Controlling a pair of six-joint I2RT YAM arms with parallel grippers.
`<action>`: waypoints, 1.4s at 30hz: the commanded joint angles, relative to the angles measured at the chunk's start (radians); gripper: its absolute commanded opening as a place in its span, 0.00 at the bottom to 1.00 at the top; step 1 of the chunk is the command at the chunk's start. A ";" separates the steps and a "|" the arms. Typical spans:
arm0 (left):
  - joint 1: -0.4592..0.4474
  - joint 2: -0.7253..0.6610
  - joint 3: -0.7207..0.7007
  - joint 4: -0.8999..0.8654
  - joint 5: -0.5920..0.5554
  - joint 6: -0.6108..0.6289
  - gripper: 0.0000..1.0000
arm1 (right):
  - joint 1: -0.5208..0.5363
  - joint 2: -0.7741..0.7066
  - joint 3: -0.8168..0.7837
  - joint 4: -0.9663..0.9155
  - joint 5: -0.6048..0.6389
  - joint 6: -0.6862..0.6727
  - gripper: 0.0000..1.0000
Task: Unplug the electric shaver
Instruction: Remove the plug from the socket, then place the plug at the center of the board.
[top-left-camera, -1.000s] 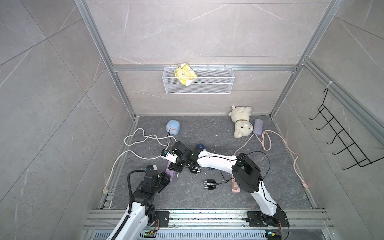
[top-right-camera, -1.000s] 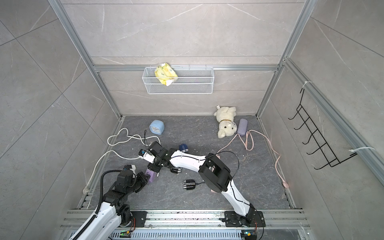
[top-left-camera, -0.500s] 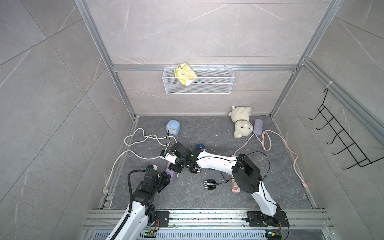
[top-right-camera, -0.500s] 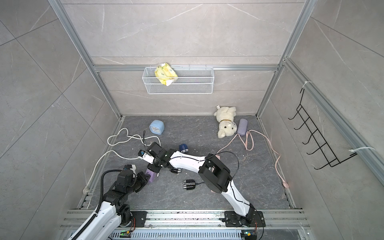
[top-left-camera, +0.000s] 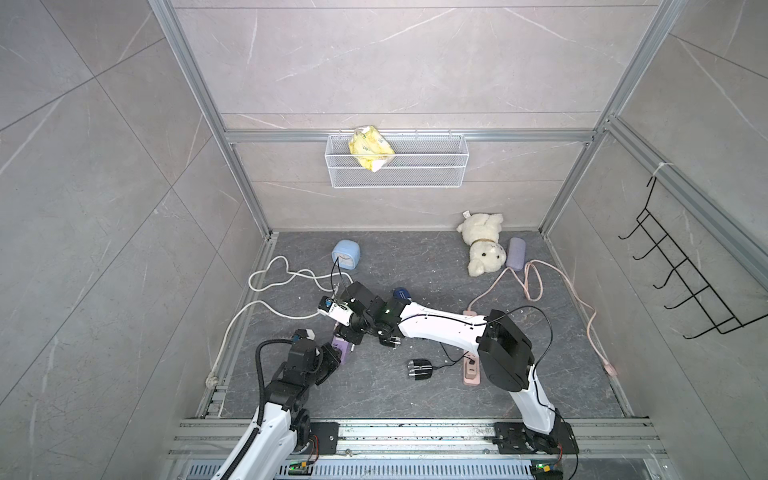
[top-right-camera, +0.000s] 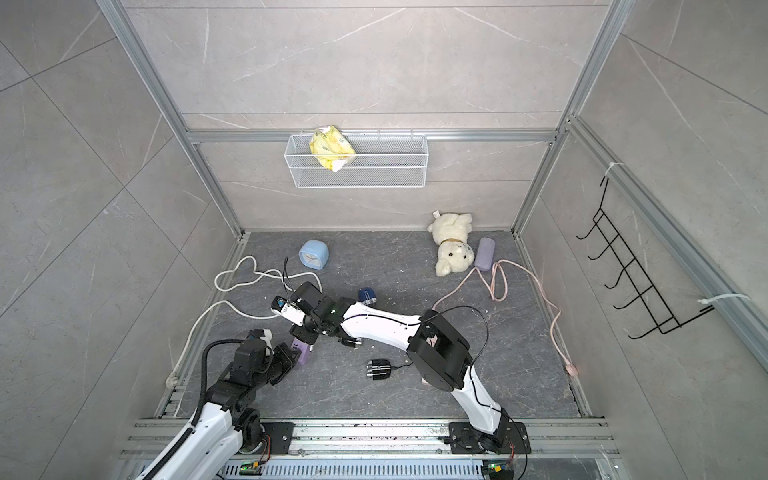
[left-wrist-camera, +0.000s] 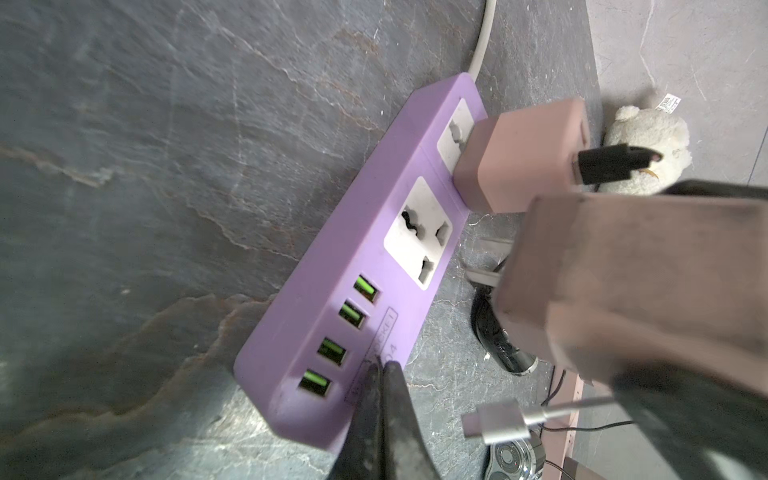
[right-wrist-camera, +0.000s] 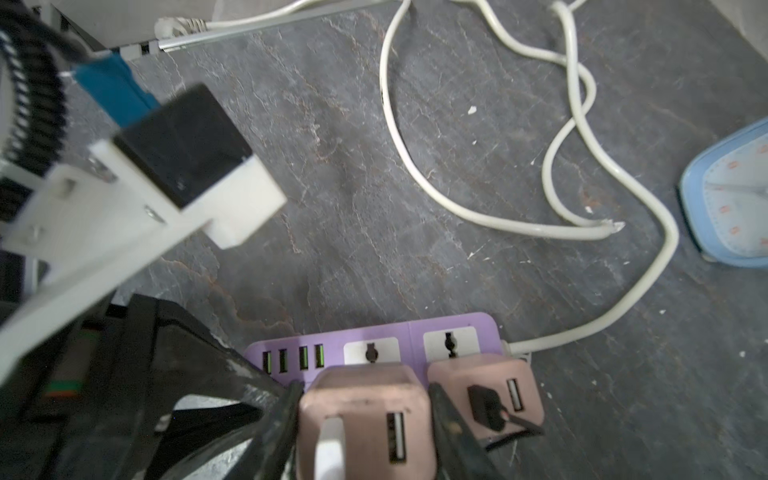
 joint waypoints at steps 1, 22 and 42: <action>0.004 0.031 -0.039 -0.136 0.001 0.000 0.00 | 0.005 -0.060 -0.004 0.022 0.004 0.026 0.27; 0.005 -0.038 0.042 -0.130 0.057 0.072 0.00 | -0.312 -0.336 -0.208 -0.134 0.062 0.338 0.26; 0.004 -0.090 0.078 -0.196 0.074 0.071 0.00 | -0.523 -0.044 0.088 -0.574 -0.073 0.382 0.25</action>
